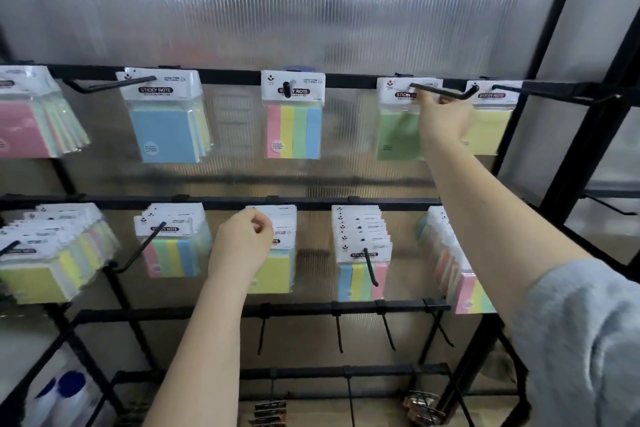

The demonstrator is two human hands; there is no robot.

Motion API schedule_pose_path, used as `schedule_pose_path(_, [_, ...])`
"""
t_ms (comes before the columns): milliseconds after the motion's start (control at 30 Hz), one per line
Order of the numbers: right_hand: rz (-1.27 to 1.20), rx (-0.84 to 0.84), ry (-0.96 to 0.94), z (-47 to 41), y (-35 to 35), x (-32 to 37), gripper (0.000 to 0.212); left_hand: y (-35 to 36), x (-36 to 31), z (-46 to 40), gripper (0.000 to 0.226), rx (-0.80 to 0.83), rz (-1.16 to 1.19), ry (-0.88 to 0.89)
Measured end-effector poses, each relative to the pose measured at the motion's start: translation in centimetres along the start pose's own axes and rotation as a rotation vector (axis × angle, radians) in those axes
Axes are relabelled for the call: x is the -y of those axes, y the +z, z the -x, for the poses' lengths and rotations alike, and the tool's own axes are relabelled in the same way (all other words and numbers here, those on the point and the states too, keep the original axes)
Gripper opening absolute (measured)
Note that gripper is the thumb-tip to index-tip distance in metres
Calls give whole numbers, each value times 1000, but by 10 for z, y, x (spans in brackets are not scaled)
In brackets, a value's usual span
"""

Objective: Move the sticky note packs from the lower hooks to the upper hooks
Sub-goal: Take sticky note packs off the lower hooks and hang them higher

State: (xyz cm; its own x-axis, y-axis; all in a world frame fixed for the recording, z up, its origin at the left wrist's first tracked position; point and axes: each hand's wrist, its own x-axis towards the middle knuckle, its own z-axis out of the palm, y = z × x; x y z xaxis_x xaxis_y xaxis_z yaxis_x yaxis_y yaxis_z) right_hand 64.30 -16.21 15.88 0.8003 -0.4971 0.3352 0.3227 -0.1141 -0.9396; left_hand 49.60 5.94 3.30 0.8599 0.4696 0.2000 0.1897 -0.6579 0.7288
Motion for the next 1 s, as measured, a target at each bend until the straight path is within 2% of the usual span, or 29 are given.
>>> schedule_pose_path(33, [4,-5,-5,-2,1,-1,12,1,-2,0,10,-11,6,-9])
schedule_pose_path(167, [-30,-41,-35,-5,2,-6,29,1,-6,1,12,-59,13,-27])
schedule_pose_path(367, [-165,-107,-48,28,-14,-25,15,-2,-4,7,11,-86,41,-49])
schedule_pose_path(533, [-179,0,54,92,-38,-66,4,-2,3,12,10,-109,66,-60])
schedule_pose_path(700, [43,153,128,142,-56,-125,19,2,12,19,11,-118,73,-61])
schedule_pose_path(833, [167,249,167,162,-64,-145,41,1,14,23,12,-133,90,-67])
schedule_pose_path(1000, [203,306,155,175,-63,-161,37,1,21,25,13,-134,100,-70])
